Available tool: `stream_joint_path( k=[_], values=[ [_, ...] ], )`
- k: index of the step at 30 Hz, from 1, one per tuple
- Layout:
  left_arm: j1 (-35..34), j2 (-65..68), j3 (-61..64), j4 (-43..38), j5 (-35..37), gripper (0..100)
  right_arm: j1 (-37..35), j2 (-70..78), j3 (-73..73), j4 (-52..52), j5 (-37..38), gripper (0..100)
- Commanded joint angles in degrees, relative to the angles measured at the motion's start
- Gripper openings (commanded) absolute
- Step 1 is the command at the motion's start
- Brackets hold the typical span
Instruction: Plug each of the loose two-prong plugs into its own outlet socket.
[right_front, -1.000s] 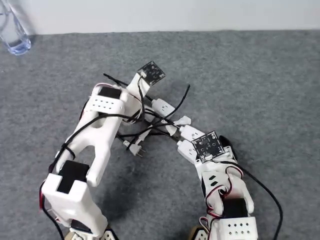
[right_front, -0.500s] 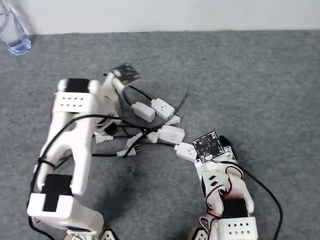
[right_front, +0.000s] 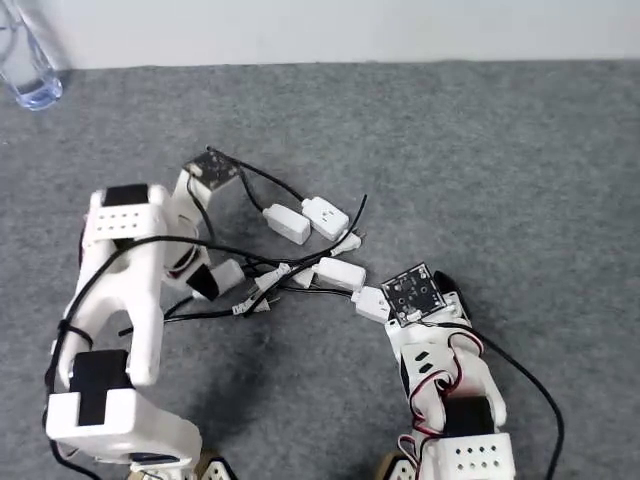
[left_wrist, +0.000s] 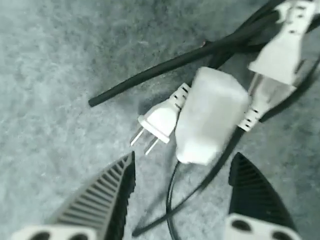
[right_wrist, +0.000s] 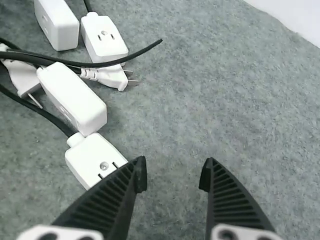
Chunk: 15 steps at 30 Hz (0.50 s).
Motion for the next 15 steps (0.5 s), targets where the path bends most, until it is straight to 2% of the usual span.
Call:
stream_joint_path(
  k=[1, 3, 7, 15],
  values=[
    [-0.1, -2.7, 5.3, -13.9, -0.1, 29, -0.6, 0.0, 0.8, 0.0, -0.4, 18.7],
    [0.3, -2.9, 7.4, -16.5, 1.1, 29, -0.6, 0.0, 0.8, 0.0, -0.4, 18.7],
    [1.2, -3.3, 8.0, -15.4, 4.4, 29, -0.7, 0.0, 0.8, 0.0, -0.4, 18.7],
    [1.7, -2.7, 8.1, -15.1, 4.7, 26, -0.7, 0.0, 0.8, -0.1, -0.4, 18.7]
  ],
)
